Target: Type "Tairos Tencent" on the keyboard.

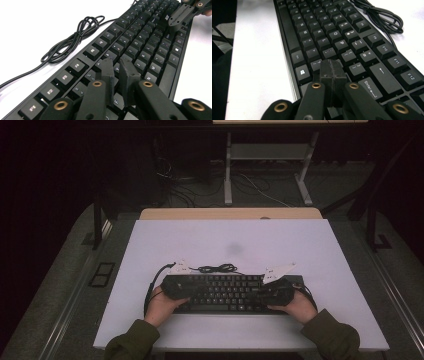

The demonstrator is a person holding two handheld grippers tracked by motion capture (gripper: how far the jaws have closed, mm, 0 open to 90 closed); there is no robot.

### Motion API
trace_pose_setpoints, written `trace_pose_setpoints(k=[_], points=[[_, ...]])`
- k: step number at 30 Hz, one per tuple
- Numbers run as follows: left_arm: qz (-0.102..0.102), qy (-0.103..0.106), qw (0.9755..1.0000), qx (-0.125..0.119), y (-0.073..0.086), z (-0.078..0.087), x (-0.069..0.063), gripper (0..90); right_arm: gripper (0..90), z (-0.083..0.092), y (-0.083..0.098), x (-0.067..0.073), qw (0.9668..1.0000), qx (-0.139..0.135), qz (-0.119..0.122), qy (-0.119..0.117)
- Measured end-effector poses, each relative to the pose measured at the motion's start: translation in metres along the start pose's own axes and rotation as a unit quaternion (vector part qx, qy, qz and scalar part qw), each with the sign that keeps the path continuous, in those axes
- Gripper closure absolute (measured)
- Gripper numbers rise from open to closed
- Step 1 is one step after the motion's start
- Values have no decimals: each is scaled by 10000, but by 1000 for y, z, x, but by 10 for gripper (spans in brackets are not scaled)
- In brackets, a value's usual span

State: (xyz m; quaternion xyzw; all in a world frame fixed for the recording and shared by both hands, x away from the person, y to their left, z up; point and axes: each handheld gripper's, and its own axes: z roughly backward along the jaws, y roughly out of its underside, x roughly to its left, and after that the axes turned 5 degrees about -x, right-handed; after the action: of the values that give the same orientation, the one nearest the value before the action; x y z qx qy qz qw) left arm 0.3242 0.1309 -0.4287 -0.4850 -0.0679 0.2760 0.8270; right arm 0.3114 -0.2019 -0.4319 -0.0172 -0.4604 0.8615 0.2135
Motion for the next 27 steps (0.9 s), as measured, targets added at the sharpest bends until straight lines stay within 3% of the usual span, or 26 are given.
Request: trace_pose_setpoints(k=[17,27], points=[[137,-104,9998,-62,11,17,5,575,417,-12,-11,0,9988,-398,-296,-31],[177,-179,9997,-57,14,23,8,581,302,-19,-21,-3,9970,-619,-460,9]])
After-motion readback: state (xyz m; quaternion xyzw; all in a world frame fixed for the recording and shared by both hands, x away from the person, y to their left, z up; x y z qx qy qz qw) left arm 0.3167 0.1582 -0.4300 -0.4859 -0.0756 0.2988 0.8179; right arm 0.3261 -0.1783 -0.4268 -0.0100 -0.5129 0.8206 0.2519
